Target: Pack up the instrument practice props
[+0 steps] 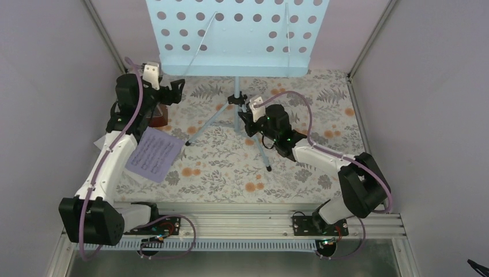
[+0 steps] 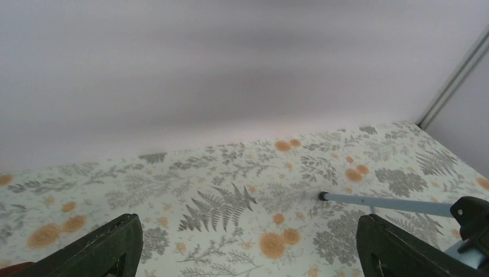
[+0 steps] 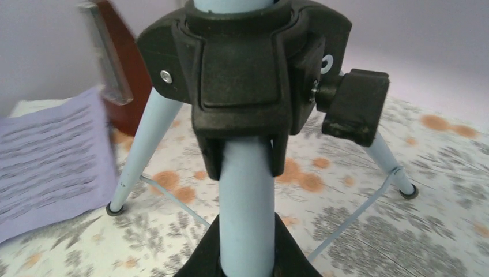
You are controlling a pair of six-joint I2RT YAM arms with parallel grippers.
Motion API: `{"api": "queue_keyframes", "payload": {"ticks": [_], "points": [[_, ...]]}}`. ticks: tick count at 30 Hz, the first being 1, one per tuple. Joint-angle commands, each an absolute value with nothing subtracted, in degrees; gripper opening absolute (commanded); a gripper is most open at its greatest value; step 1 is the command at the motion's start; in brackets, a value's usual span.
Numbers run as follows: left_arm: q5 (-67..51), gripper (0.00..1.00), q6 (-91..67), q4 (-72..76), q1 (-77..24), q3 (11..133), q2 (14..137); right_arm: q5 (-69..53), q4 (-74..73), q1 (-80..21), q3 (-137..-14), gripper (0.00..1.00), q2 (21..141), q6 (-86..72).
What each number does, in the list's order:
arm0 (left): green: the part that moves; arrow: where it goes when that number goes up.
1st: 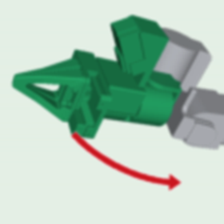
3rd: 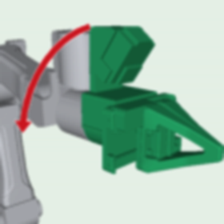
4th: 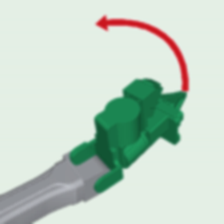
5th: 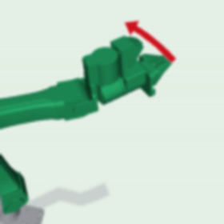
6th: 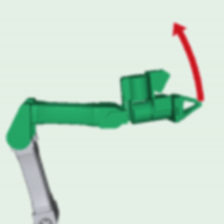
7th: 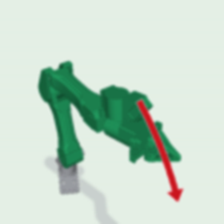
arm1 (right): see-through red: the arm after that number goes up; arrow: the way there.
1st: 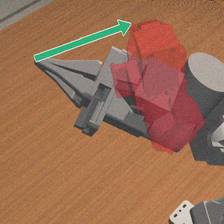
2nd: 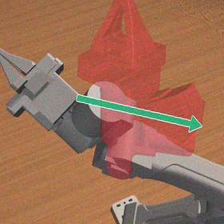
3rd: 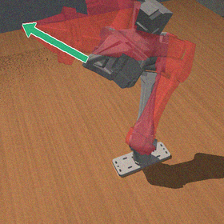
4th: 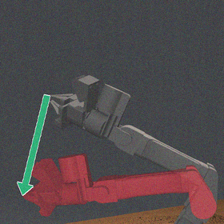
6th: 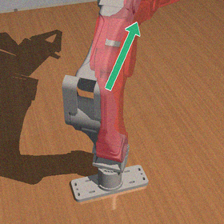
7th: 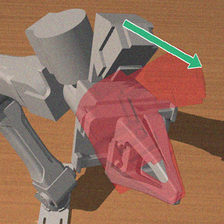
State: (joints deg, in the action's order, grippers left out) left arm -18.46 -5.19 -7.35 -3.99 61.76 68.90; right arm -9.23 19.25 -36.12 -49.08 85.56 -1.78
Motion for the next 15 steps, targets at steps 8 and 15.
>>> {"api": "queue_keyframes", "payload": {"ticks": [8, 15], "points": [[-11.8, 0.94, -2.0, -6.8, -4.0, 60.5, 63.7, 25.3, 14.5, -36.0, -50.0, 0.04, 83.4, -25.9], [-9.9, 0.94, -1.7, -7.0, -4.1, 59.6, 62.1, 35.4, 9.6, -37.6, -53.0, 0.04, 86.0, -35.5]]}}
